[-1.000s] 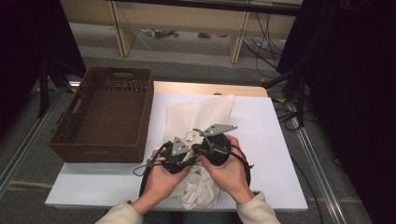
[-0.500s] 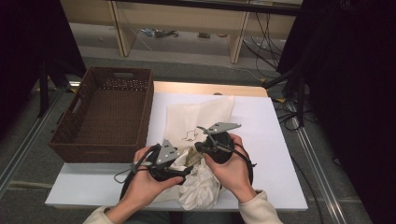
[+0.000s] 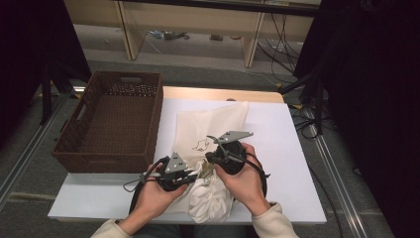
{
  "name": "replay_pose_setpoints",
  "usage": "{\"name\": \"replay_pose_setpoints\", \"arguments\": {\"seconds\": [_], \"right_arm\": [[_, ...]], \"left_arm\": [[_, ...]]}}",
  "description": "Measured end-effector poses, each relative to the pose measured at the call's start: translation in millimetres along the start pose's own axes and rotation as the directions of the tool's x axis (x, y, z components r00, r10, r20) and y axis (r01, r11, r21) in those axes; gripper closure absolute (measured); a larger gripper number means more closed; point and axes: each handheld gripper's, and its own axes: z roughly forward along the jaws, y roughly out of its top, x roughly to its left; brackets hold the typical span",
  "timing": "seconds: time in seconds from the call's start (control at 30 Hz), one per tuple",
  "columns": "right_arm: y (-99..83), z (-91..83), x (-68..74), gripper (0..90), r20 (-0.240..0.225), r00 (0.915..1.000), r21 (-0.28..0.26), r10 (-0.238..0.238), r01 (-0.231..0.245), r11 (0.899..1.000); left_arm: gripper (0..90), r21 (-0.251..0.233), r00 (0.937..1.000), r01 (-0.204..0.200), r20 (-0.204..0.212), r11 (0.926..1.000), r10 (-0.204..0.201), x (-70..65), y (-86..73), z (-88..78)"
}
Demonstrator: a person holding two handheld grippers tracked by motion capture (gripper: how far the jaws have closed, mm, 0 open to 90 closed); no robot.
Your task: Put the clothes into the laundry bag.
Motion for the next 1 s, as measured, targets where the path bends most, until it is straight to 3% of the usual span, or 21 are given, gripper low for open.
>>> {"name": "replay_pose_setpoints", "arguments": {"seconds": [0.03,0.1,0.17,0.2,0.3,0.37,0.43,0.5,0.53,0.6,0.63,0.67,0.8,0.83,0.87,0.9,0.93,0.97,1.0], "right_arm": [[0.5,0.8,-1.5,90.0,-0.003,0.9993,-0.01,-0.037,0.037,0.999],[0.0,-0.5,1.2,90.0,0.0,1.0,0.005,-0.005,0.005,1.0],[0.5,0.2,0.2,90.0,-0.005,0.9996,-0.005,-0.028,0.028,1.0],[0.7,0.2,0.8,90.0,-0.006,0.9997,-0.013,-0.023,0.023,1.0],[1.8,-2.0,3.7,90.0,-0.008,0.9997,-0.023,-0.024,0.023,0.999],[2.1,-4.6,5.9,90.0,-0.007,0.9998,-0.031,-0.018,0.018,0.999],[2.5,-7.5,6.5,90.0,-0.014,0.9998,-0.043,-0.017,0.016,0.999],[3.6,-10.4,7.6,90.0,-0.017,0.9995,-0.048,-0.027,0.026,0.999],[3.5,-12.1,10.3,90.0,-0.029,0.9996,-0.04,0.0,-0.001,0.999],[4.4,-12.4,10.6,90.0,-0.046,0.9986,-0.046,-0.027,0.025,0.999],[4.5,-11.7,11.1,90.0,-0.043,0.9982,-0.052,-0.041,0.039,0.998],[4.3,-11.3,10.7,90.0,-0.044,0.998,-0.049,-0.045,0.043,0.998],[3.2,-9.7,5.9,90.0,-0.032,0.999,-0.043,-0.031,0.03,0.999],[2.9,-10.5,6.6,90.0,-0.033,0.9994,-0.028,0.009,-0.01,1.0],[3.0,-10.1,5.2,90.0,-0.038,0.9993,-0.034,-0.002,0.001,0.999],[2.5,-10.8,5.5,90.0,-0.03,0.9994,-0.029,0.014,-0.015,0.999],[2.8,-10.0,2.5,90.0,-0.03,0.9994,-0.044,-0.017,0.016,0.999],[3.2,-10.7,1.8,90.0,-0.032,0.9993,-0.042,-0.016,0.015,0.999],[3.1,-11.3,2.5,90.0,-0.026,0.9997,-0.034,-0.001,0.0,0.999]], "left_arm": [[81.8,-0.008,0.9996,0.026,0.013,0.9996,-0.026,-2.4,1.2,-0.7],[82.4,-0.044,0.9993,0.032,0.018,0.9985,-0.032,-6.1,6.0,-6.3],[82.7,-0.08,0.9998,0.021,-0.004,0.9966,-0.022,-9.6,12.5,-14.6],[82.7,-0.094,0.9988,0.037,0.035,0.9949,-0.034,-14.1,17.6,-19.6],[82.7,-0.133,0.9992,0.026,0.034,0.9907,-0.022,-19.7,26.9,-22.1],[82.8,-0.14,0.9991,0.034,0.028,0.9896,-0.031,-22.3,30.6,-17.3],[82.7,-0.126,1.0,-0.007,0.0,0.992,0.007,-20.0,32.9,-11.5],[82.6,-0.121,0.9985,-0.026,-0.05,0.9923,0.02,-15.7,33.2,-2.4],[82.4,-0.114,0.9973,-0.013,-0.073,0.9934,0.004,-12.3,31.7,3.9],[81.9,-0.092,0.9965,-0.021,-0.082,0.9955,0.014,-2.9,28.3,14.3],[81.3,-0.111,0.9963,-0.007,-0.086,0.9938,-0.002,-3.3,26.5,18.8],[80.2,-0.095,0.996,-0.021,-0.089,0.9953,0.012,-3.3,25.3,20.2],[58.6,-0.096,0.9969,-0.054,-0.063,0.9939,0.048,-7.2,28.2,11.7],[50.7,-0.108,0.9978,-0.049,-0.05,0.993,0.044,-8.6,28.8,9.3],[45.5,-0.112,0.9979,-0.053,-0.042,0.9923,0.048,-10.7,28.9,4.2],[41.2,-0.106,0.9965,-0.074,-0.046,0.9916,0.069,-12.6,28.5,-3.7],[36.6,-0.118,0.996,-0.079,-0.051,0.9899,0.074,-14.9,27.7,-9.2],[31.0,-0.106,0.9935,-0.105,-0.056,0.9888,0.099,-14.7,26.9,-16.1],[26.5,-0.117,0.9936,-0.102,-0.061,0.9879,0.095,-14.8,25.9,-21.2]]}}
